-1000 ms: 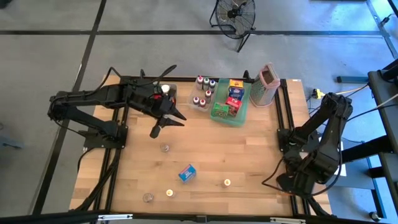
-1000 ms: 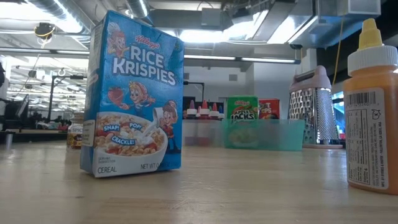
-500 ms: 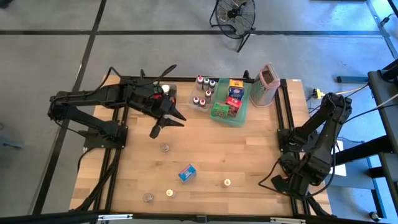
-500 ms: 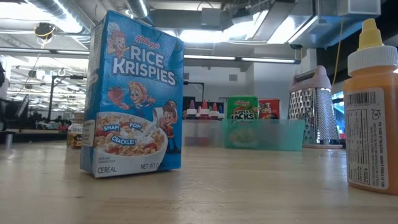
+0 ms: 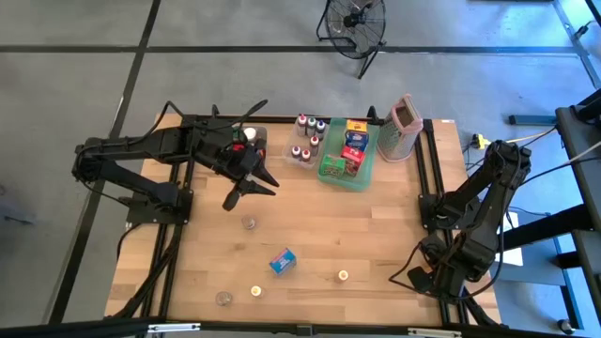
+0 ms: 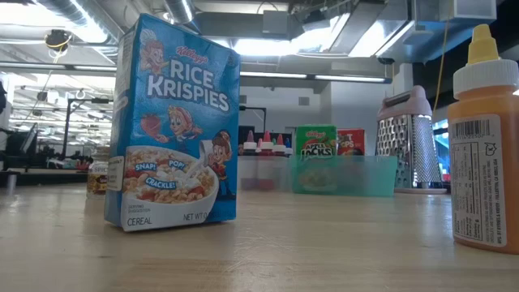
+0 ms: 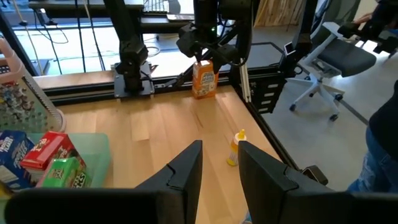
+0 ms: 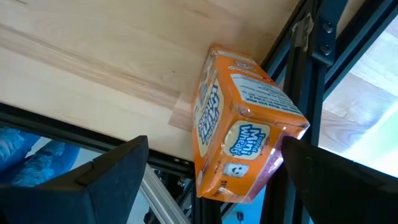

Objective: Pick & Place Kitchen Items
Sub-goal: Put the orange cereal box into the green bin

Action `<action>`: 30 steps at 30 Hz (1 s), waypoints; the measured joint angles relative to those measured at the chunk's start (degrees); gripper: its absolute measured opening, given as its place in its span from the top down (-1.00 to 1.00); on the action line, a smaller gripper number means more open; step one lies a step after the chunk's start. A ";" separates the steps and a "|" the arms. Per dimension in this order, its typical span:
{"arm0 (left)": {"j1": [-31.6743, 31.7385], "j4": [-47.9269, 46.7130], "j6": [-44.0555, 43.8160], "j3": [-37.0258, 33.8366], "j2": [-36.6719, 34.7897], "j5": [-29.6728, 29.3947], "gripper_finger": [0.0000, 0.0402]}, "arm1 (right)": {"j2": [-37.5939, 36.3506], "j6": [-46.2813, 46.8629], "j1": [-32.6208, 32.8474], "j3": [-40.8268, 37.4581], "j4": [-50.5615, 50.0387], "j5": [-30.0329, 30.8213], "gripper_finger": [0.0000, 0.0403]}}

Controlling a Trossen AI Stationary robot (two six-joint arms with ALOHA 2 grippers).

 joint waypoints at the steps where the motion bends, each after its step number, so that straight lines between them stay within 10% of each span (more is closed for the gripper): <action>1: 0.00 -0.01 0.00 -0.01 0.00 0.00 0.52 | 0.00 0.00 0.00 0.00 0.07 -0.01 -0.84; 30: 0.01 0.06 -0.02 -0.01 0.00 -0.26 0.51 | 0.02 -0.55 1.57 0.53 -3.30 0.63 -0.84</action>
